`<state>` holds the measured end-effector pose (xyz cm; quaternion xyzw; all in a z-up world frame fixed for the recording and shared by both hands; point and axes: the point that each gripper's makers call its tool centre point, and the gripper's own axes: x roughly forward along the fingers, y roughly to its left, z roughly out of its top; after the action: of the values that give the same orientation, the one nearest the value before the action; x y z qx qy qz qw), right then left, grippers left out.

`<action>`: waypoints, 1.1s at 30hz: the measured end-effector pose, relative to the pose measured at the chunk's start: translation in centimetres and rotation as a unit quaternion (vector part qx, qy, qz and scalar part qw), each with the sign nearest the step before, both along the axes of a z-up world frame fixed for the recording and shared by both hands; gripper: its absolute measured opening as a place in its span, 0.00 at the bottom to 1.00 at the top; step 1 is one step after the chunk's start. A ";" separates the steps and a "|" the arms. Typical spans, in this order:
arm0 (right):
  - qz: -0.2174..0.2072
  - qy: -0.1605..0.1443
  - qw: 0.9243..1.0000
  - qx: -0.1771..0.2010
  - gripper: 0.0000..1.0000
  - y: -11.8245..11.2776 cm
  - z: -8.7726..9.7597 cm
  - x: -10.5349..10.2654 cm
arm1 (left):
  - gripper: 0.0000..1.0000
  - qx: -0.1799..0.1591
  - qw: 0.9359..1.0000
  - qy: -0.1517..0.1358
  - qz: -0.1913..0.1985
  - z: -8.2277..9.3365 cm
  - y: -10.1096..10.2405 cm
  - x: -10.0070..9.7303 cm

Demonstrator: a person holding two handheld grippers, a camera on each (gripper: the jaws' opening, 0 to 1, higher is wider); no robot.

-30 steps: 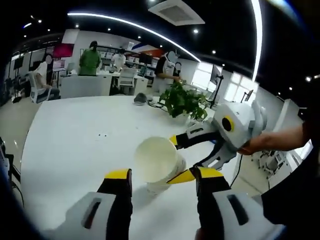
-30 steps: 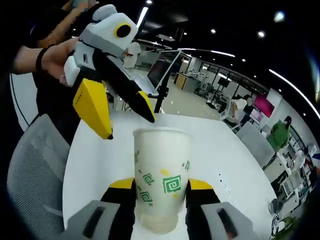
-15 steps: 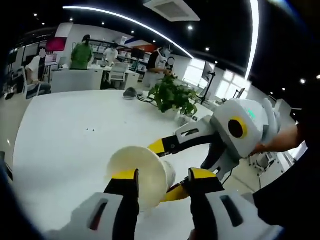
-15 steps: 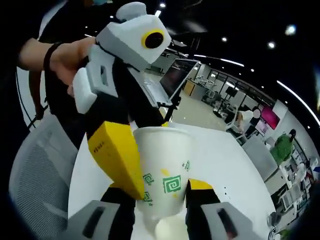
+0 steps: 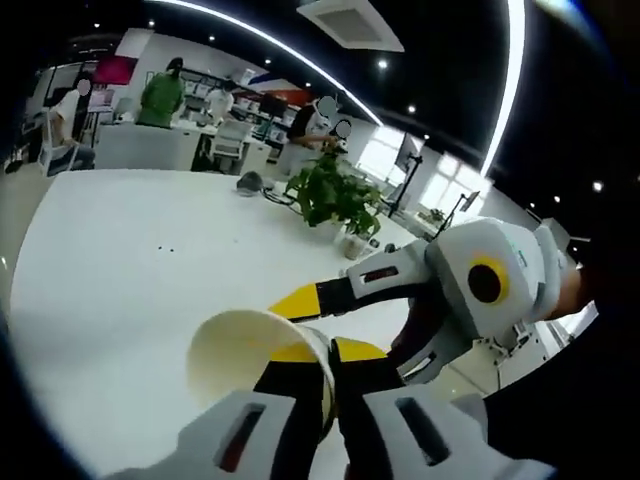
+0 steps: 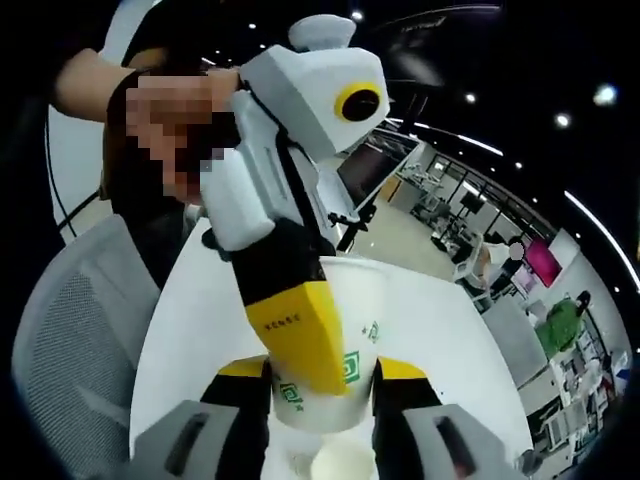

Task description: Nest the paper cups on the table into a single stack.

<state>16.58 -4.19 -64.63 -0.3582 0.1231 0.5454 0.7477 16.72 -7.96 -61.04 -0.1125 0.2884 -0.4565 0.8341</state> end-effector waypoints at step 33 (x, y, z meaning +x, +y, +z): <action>-0.187 0.082 0.976 0.081 0.81 -10.0 -2.9 1.2 | 0.00 0.080 0.995 -0.024 -0.050 -1.8 -1.6 1.2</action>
<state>17.73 -14.21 -67.49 -0.2212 0.2045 0.4314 0.8504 17.87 -9.53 -62.85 -0.0204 0.3090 -0.4756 0.8233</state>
